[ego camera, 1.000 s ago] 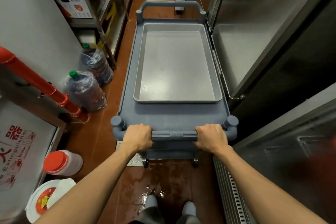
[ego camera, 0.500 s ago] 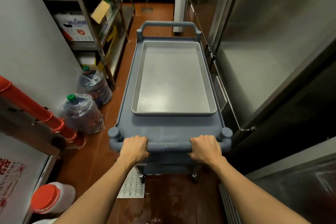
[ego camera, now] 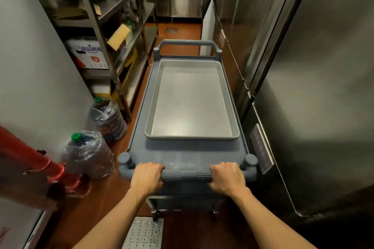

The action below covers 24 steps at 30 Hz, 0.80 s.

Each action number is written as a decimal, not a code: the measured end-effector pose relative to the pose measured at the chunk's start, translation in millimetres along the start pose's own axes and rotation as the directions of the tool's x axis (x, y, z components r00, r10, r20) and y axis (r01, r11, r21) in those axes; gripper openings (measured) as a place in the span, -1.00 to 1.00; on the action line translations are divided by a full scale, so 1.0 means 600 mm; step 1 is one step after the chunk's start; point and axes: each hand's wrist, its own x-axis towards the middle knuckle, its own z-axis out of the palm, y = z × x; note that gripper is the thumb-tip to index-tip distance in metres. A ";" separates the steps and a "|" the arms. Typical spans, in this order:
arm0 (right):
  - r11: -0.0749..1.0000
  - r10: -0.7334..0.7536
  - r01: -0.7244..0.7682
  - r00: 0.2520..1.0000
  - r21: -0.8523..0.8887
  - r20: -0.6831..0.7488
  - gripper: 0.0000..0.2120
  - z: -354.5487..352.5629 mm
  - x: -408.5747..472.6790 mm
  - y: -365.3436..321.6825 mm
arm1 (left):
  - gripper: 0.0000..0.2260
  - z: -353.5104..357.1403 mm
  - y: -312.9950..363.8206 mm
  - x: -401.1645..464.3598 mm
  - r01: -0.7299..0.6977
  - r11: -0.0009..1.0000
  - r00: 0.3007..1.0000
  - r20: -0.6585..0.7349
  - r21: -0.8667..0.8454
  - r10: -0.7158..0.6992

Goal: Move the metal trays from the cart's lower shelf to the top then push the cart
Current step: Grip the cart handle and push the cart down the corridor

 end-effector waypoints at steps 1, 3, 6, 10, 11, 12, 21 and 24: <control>1.000 -0.005 0.005 1.000 0.004 -0.004 -0.73 -0.003 0.023 0.008 | -0.82 -0.004 -0.004 0.023 0.006 1.000 1.000 -0.001 0.004 -0.006; 1.000 -0.015 0.015 1.000 0.021 -0.016 -0.72 -0.011 0.075 0.026 | -0.82 -0.012 -0.013 0.074 0.021 1.000 1.000 -0.004 0.010 -0.021; 0.999 -0.023 0.024 0.999 0.049 -0.026 -0.73 -0.024 0.153 0.050 | -0.82 -0.025 -0.034 0.150 0.028 1.000 1.000 -0.006 0.015 -0.027; 0.998 -0.028 0.030 0.999 0.047 -0.032 -0.73 -0.040 0.265 0.084 | -0.77 -0.043 -0.068 0.263 0.017 1.000 1.000 -0.021 0.015 -0.017; 0.999 -0.027 0.029 0.999 0.043 -0.029 -0.73 -0.042 0.293 0.091 | -0.75 -0.046 -0.077 0.292 0.013 1.000 1.000 -0.021 0.017 -0.013; 0.999 -0.029 0.030 0.999 0.040 -0.026 -0.74 -0.046 0.327 0.100 | -0.73 -0.050 -0.087 0.325 0.009 1.000 1.000 -0.026 0.019 -0.009; 0.999 -0.008 0.009 1.000 0.042 -0.023 -0.75 -0.089 0.623 0.169 | -0.80 -0.106 -0.177 0.619 0.005 1.000 0.999 -0.039 -0.001 -0.005; 0.999 -0.002 0.003 0.999 0.034 -0.034 -0.78 -0.101 0.724 0.200 | -0.82 -0.127 -0.203 0.722 0.020 1.000 0.999 -0.035 -0.006 -0.020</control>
